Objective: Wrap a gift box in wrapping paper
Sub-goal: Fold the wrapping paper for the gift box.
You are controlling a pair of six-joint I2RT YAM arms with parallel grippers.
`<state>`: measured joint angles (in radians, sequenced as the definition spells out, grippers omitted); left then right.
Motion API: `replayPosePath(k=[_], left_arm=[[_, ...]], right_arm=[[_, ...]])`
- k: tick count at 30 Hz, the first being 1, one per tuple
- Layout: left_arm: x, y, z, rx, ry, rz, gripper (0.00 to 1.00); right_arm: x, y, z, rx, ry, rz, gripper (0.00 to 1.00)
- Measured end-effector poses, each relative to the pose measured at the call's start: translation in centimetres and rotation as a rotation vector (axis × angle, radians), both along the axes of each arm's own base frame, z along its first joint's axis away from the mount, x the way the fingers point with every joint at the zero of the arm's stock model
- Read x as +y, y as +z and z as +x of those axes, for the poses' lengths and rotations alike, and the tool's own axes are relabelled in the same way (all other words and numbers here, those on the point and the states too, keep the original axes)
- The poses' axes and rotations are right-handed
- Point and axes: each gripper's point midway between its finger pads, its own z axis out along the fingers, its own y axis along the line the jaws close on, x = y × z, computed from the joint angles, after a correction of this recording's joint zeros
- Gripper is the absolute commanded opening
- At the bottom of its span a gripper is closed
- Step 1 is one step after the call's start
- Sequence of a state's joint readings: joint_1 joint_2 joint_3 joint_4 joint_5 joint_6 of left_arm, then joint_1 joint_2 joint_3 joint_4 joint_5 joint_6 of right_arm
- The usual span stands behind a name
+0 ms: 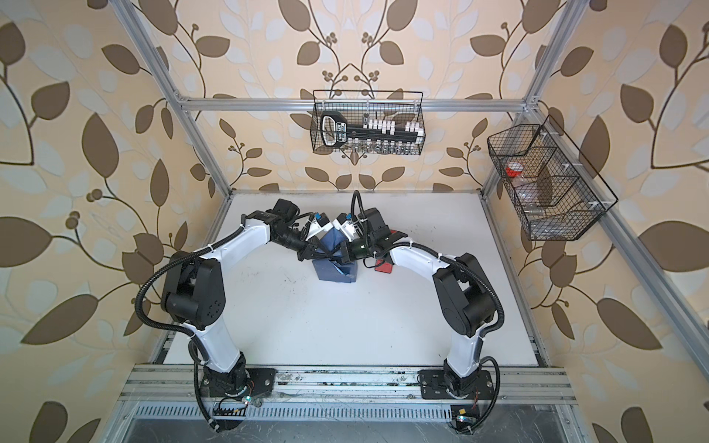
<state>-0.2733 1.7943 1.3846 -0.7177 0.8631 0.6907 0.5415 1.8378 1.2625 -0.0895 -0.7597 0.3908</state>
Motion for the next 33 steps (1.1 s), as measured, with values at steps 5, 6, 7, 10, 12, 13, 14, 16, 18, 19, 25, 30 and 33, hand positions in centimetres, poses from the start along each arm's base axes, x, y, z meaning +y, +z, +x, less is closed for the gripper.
replayPosePath(k=[5,6,7,10,12,13,14,16,18,19,25,30,33], left_arm=[[0.0,0.2,-0.3,0.017,-0.002,0.006,0.0],[0.0,0.4,-0.4,0.023,-0.003,0.007,0.0],[0.0,0.8,-0.4,0.026,-0.005,0.008,0.0],[0.1,2.4,-0.4,0.015,-0.011,0.013,0.0],[0.6,4.0,-0.2,-0.02,-0.009,0.016,0.0],[0.9,4.7,-0.2,-0.04,-0.004,0.019,0.0],[1.3,5.1,-0.2,-0.054,0.005,0.025,0.0],[2.3,5.6,0.1,-0.079,0.035,0.041,0.0],[2.9,5.2,0.2,-0.081,0.054,0.051,0.0],[3.1,4.7,0.3,-0.071,0.065,0.054,0.0],[2.5,0.2,0.0,0.053,0.066,0.078,0.0],[1.4,-0.4,0.0,0.058,0.055,0.02,0.0],[1.2,-0.4,0.1,0.055,0.056,0.0,0.0]], right_arm=[[-1.1,-1.0,0.7,-0.006,-0.029,0.001,0.04],[-1.1,-1.0,0.8,-0.013,-0.031,0.004,0.04],[-1.2,-1.0,0.9,-0.019,-0.034,0.005,0.04],[-1.2,-1.2,1.2,-0.033,-0.045,0.004,0.04],[-1.3,-1.1,1.4,-0.039,-0.048,0.003,0.04],[-1.3,-1.2,1.4,-0.043,-0.047,0.002,0.04],[-1.3,-1.2,1.4,-0.045,-0.047,0.002,0.04],[-1.3,-1.2,1.4,-0.051,-0.044,0.001,0.04],[-1.3,-1.2,1.4,-0.053,-0.042,0.0,0.05],[-1.2,-1.1,1.3,-0.057,-0.038,0.0,0.05],[-1.1,-1.2,1.2,-0.068,-0.027,-0.004,0.05],[-1.1,-1.1,1.1,-0.066,-0.025,-0.007,0.1],[-0.9,-0.6,0.9,-0.068,-0.015,0.003,0.18]])
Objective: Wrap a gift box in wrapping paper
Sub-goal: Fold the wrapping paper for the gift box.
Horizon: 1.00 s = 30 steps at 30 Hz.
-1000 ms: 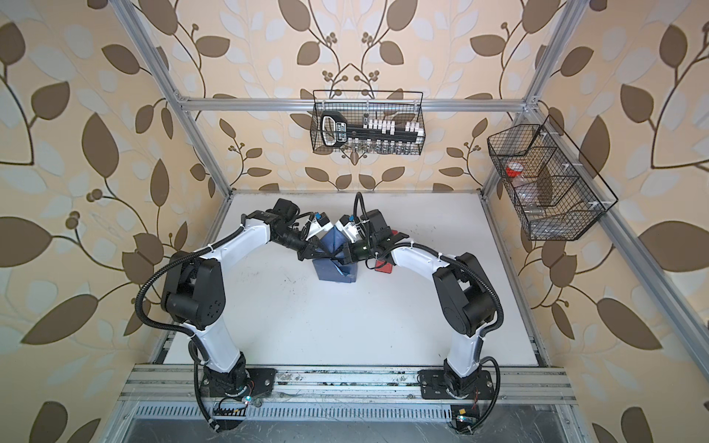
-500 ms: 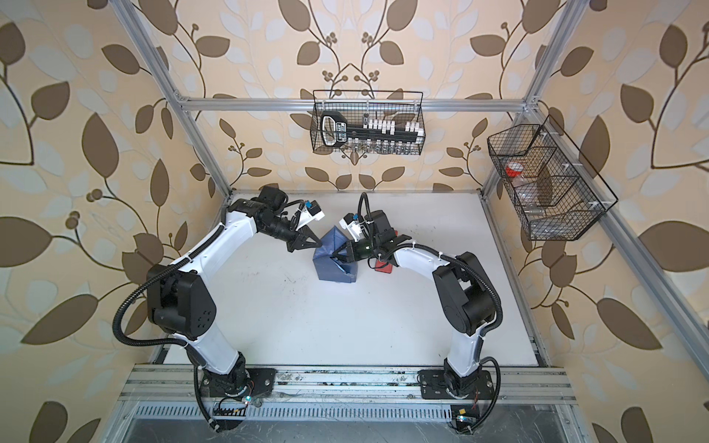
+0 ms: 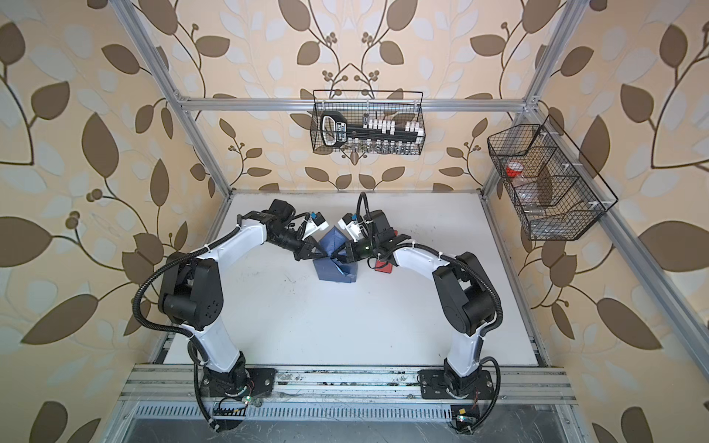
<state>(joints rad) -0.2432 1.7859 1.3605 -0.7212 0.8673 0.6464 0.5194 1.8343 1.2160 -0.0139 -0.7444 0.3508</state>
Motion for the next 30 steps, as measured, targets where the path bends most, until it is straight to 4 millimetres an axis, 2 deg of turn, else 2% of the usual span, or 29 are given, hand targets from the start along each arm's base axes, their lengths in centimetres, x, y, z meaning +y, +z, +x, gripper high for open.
replayPosePath(k=[3,5,8,9,10,12,14,16,17,22,24,27,30], left_arm=[[-0.1,0.0,0.0,0.0,0.0,-0.005,0.0],[-0.1,0.1,0.0,-0.001,0.0,-0.006,0.0],[-0.1,0.1,0.1,-0.001,0.0,-0.006,0.0],[-0.1,0.1,0.1,-0.002,0.0,-0.006,0.0],[-0.1,0.1,0.1,-0.002,0.001,-0.005,0.0],[-0.1,0.1,0.1,0.0,0.001,-0.005,0.0],[-0.1,0.1,0.0,0.003,0.001,-0.004,0.0],[-0.1,0.1,0.1,0.004,0.001,-0.004,0.0],[-0.1,0.1,0.1,0.004,0.001,-0.004,0.0],[-0.1,0.1,0.1,0.011,0.005,-0.003,0.0],[-0.1,0.1,0.1,0.013,0.006,-0.003,0.0],[-0.1,0.1,0.1,0.017,0.01,-0.003,0.0],[-0.1,0.1,0.1,0.018,0.011,-0.003,0.0]], right_arm=[[-0.4,0.9,-0.3,0.014,0.002,0.017,0.32],[-1.2,2.4,-0.2,0.003,-0.004,0.033,0.42],[-3.5,7.0,-0.4,-0.123,-0.009,0.052,0.56],[-4.4,9.2,-0.9,-0.21,-0.004,0.053,0.62],[-5.2,11.4,-1.7,-0.314,0.006,0.054,0.68],[-6.4,14.3,-4.2,-0.517,0.034,0.04,0.75],[-6.8,15.1,-7.0,-0.687,0.075,0.003,0.77],[-6.6,14.1,-8.6,-0.8,0.123,-0.034,0.76],[-6.5,13.1,-8.6,-0.824,0.136,-0.058,0.76],[-5.2,3.8,-6.9,-0.834,0.221,-0.289,0.77],[-4.7,1.3,-6.8,-0.828,0.259,-0.341,0.77],[-4.3,-0.4,-5.9,-0.849,0.27,-0.393,0.76],[-4.1,-0.4,-4.8,-0.89,0.255,-0.418,0.75]])
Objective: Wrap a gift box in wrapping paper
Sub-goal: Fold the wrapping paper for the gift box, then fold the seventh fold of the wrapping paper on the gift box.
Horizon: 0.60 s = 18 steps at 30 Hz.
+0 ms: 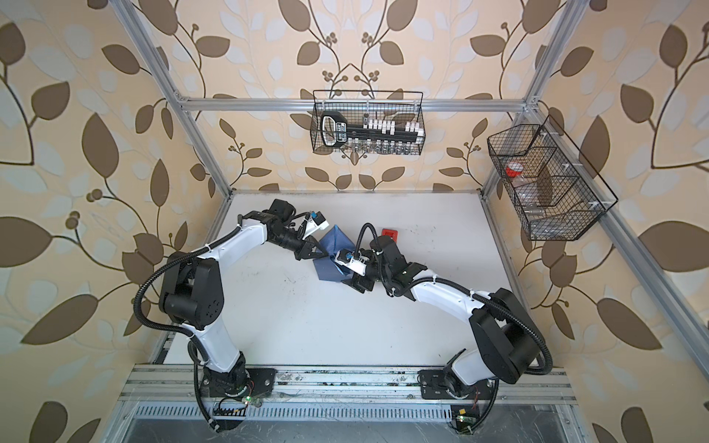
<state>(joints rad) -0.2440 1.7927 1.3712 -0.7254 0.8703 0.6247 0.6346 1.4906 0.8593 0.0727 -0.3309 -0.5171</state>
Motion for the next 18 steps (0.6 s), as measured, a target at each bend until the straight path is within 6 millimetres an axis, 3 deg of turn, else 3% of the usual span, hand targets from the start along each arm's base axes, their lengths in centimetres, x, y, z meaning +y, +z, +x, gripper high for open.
replayPosePath(k=[5,7,10,18], left_arm=[[-0.3,0.0,-0.1,0.001,-0.007,0.0,0.0],[-0.3,0.0,0.0,0.001,-0.008,0.0,0.0],[-0.3,0.0,-0.1,0.002,-0.008,0.0,0.0],[-0.3,0.0,0.3,-0.019,-0.005,0.003,0.0]], right_arm=[[0.4,-0.3,1.0,-0.029,-0.005,-0.007,0.68],[0.6,-0.4,1.4,-0.048,-0.007,-0.012,0.56],[1.0,-0.1,2.0,-0.068,-0.007,-0.011,0.29],[2.0,0.5,2.8,-0.058,0.011,-0.011,0.24]])
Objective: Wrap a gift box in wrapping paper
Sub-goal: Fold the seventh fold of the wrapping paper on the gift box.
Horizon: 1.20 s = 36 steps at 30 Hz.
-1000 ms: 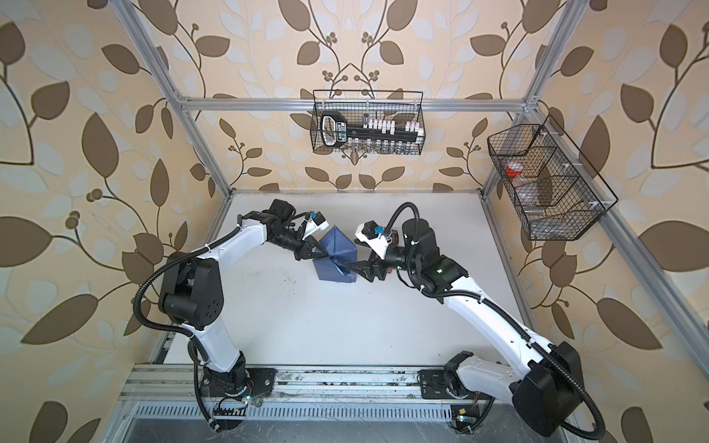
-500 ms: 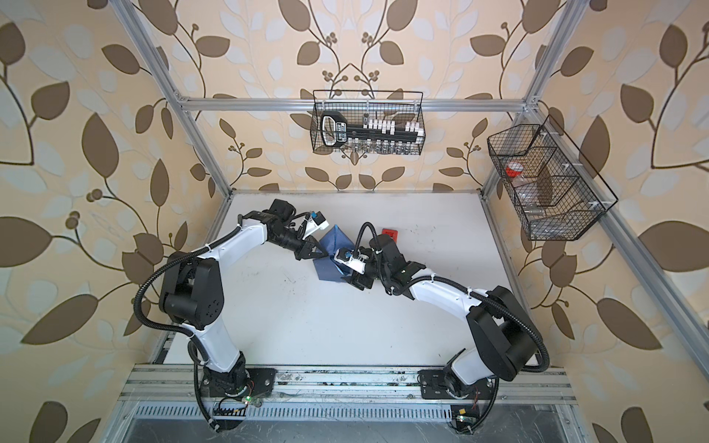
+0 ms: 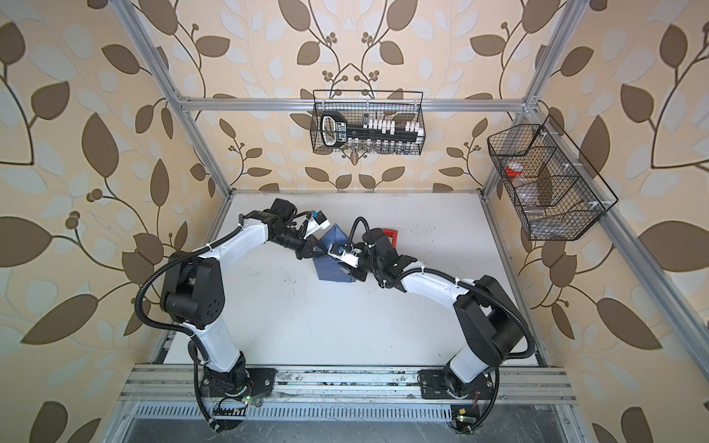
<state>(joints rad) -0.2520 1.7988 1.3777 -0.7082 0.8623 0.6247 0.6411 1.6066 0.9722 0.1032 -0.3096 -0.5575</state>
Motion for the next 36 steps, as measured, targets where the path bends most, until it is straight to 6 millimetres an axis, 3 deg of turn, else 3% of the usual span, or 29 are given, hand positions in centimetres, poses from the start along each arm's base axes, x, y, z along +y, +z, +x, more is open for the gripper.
replayPosePath(k=[10,20,23,29,32,36], left_arm=[[0.0,0.0,0.0,0.001,-0.001,-0.001,0.0],[0.0,0.0,0.0,0.001,-0.001,-0.001,0.0],[0.0,0.0,0.0,0.001,-0.001,-0.001,0.0],[-0.1,0.0,0.0,-0.002,-0.003,-0.001,0.0],[-0.1,0.0,0.0,-0.002,-0.003,-0.001,0.0],[-0.1,0.0,0.0,-0.001,-0.003,-0.002,0.0]], right_arm=[[0.7,1.4,0.7,0.048,0.037,0.033,0.37],[2.0,1.5,1.0,0.098,0.073,0.066,0.33],[1.8,1.6,1.2,0.103,0.063,0.071,0.39],[1.4,1.7,2.1,0.091,0.023,0.071,0.4],[1.1,2.4,2.6,0.056,-0.005,0.074,0.41],[0.4,4.8,3.2,-0.026,-0.049,0.094,0.41]])
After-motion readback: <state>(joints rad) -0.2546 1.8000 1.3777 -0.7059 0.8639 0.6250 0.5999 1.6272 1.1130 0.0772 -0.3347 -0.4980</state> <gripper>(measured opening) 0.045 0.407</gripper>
